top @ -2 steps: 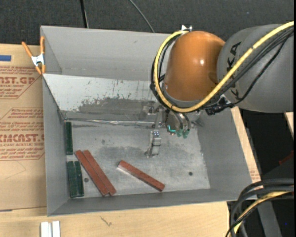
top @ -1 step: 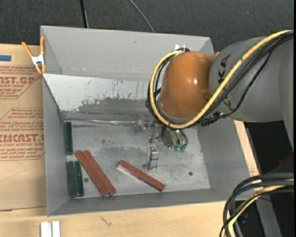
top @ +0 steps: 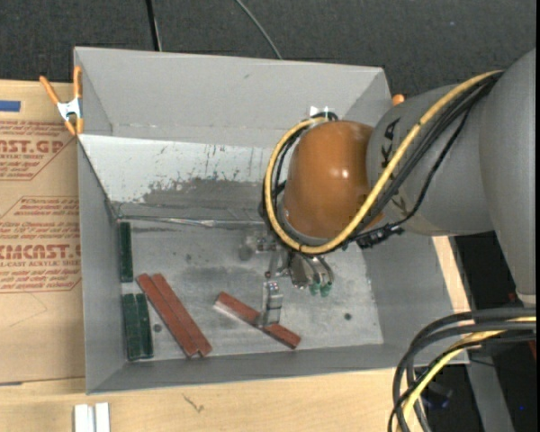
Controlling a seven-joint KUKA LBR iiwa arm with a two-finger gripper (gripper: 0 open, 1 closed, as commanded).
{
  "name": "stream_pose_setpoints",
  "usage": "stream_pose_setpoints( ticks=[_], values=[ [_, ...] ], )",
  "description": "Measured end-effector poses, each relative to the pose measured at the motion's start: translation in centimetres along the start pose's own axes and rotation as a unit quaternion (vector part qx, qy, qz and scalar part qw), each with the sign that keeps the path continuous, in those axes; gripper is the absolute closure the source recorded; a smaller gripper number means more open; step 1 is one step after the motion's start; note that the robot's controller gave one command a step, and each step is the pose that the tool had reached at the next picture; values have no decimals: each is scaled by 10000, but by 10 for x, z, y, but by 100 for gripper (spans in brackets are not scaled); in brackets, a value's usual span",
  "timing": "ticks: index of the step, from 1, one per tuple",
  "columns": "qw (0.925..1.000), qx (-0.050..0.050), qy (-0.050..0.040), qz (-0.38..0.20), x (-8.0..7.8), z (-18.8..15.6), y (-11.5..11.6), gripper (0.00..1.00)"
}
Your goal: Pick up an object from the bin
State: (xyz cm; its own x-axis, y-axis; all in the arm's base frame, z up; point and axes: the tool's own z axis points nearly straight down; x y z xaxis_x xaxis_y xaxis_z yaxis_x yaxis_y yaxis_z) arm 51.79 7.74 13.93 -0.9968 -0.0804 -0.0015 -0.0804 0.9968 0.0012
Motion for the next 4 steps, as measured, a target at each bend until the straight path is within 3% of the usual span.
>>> stream_pose_setpoints(
  ticks=[1,2,3,4],
  values=[
    [9994,1,25,353,34,70,-7,100],
    [9994,1,25,354,34,70,-7,100],
    [9990,1,5,436,17,-20,7,100],
    [9990,1,5,438,17,-20,7,100]
  ],
)
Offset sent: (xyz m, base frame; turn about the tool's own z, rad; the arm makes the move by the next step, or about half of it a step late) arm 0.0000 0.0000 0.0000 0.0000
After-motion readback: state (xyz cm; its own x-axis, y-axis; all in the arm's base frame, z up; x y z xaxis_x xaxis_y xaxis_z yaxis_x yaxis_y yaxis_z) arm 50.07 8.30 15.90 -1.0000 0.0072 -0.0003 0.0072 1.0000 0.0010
